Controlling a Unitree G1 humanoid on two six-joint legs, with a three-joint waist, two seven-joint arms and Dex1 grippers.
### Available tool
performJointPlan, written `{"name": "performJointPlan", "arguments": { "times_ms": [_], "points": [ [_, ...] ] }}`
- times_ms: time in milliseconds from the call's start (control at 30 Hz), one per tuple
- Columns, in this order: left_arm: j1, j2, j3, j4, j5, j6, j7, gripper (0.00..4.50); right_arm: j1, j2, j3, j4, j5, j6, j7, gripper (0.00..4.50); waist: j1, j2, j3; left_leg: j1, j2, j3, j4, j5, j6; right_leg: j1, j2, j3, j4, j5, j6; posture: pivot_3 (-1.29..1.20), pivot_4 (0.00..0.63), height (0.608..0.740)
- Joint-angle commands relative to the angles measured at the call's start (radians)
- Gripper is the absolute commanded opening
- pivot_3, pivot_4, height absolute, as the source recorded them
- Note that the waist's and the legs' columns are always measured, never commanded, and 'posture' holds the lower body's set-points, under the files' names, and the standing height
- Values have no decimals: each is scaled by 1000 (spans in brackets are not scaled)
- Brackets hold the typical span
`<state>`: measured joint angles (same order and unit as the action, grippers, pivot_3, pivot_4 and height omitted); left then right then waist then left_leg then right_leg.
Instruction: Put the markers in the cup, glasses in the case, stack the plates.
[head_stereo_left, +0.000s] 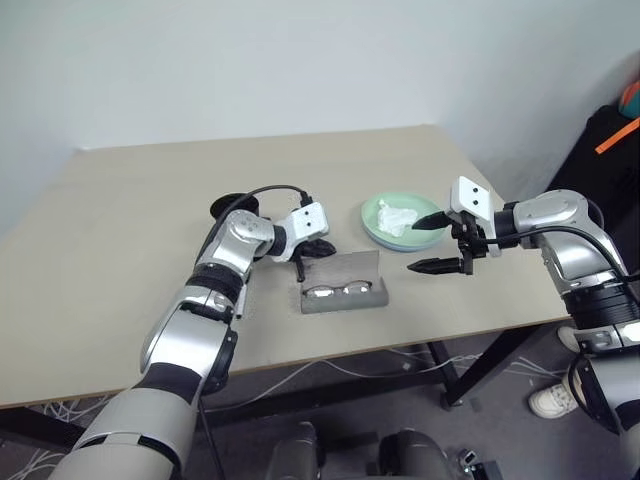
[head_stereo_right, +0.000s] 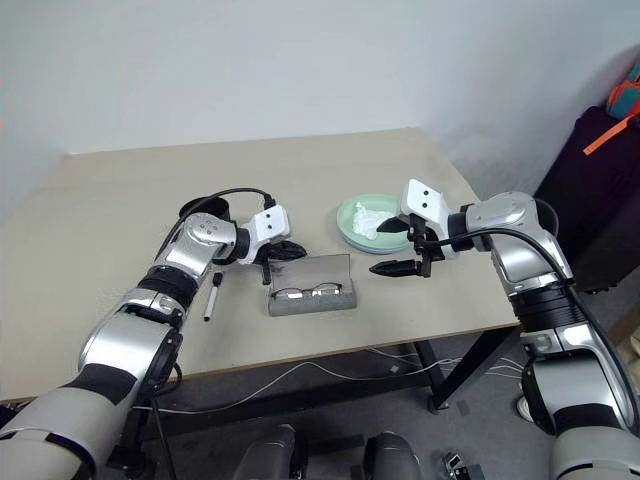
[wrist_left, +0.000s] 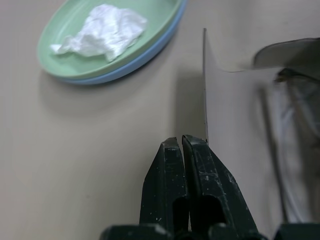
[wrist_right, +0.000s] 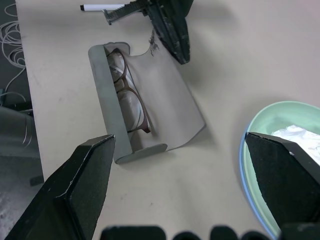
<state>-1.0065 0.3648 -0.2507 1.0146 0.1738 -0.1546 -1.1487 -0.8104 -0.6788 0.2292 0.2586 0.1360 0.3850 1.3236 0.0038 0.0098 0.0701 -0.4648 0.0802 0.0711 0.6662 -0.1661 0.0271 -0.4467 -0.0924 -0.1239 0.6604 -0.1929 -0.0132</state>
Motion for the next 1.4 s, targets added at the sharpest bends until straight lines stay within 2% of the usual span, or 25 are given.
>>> {"name": "performJointPlan", "arguments": {
  "times_ms": [33, 233, 467, 667, 800, 933, 1067, 1167, 1267, 1400],
  "points": [
    [59, 30, -26, -140, -26, 47, -131, 49, -12, -6, -18, -25, 8, -6, -4, 4500, 0, 0, 0, 0, 0, 0, 0, 0, 0, 0, 0, 0, 0, 0, 0, 0, 0, 696],
    [173, 73, -66, -382, -40, 149, -209, 49, -18, -2, -15, -27, 8, -1, -4, 4500, 1, 0, 0, 0, 1, 0, 0, 0, 0, -1, 0, 0, 0, 0, 0, 0, 0, 696],
    [243, 101, -76, -513, -42, 203, -179, 49, -27, 2, -10, -21, 4, -1, -1, 4500, 0, 1, 0, 1, 1, 0, 0, 0, 0, 0, 0, 0, 0, 0, 0, 0, 0, 696],
    [232, 106, -2, -597, -52, 281, -29, 49, -37, 10, -5, -21, 3, 2, -1, 4500, 0, 0, 0, 1, 1, 0, 0, 0, 0, 0, 0, 0, 0, 0, 0, 0, 0, 696],
    [247, 109, 63, -719, -46, 565, 107, 49, -42, 15, -4, -18, 1, -2, -1, 4500, 0, 0, 0, 0, 1, 0, 0, 0, 0, 0, 0, 0, 0, 0, 0, 0, 0, 696],
    [293, 140, 120, -870, -26, 857, 224, 917, -47, 20, -3, -10, -1, -5, 0, 4500, -4, 0, 0, 0, 1, 0, -1, 0, 0, 0, 1, 0, 0, 0, 0, 0, 0, 696],
    [337, 162, 175, -1012, -32, 1081, 319, 2308, -56, 25, 0, 7, -3, -13, 3, 4500, -5, 0, 0, 1, 1, -1, -1, 0, 0, 0, 1, 0, 0, 0, 0, 0, 0, 696],
    [338, 223, 105, -1102, 6, 1298, 358, 3352, -64, 30, 4, 25, -5, -26, 8, 4500, -3, 0, 0, 1, 1, -1, -1, 0, 0, 0, 1, 0, 0, 0, 0, 0, 0, 696],
    [343, 233, 98, -1179, -47, 1425, 369, 4372, -75, 39, 10, 46, -6, -39, 11, 4500, 1, 0, 0, 1, 0, -1, -1, 0, 0, 1, 1, 0, 0, 0, 0, 0, 0, 696],
    [334, 224, 110, -1199, -82, 1543, 423, 4440, -83, 54, 13, 68, -10, -55, 15, 4500, 0, 0, 0, 1, 0, -1, -1, 0, 0, 1, 0, 0, -1, 0, 0, 0, 0, 696]
  ]
}}
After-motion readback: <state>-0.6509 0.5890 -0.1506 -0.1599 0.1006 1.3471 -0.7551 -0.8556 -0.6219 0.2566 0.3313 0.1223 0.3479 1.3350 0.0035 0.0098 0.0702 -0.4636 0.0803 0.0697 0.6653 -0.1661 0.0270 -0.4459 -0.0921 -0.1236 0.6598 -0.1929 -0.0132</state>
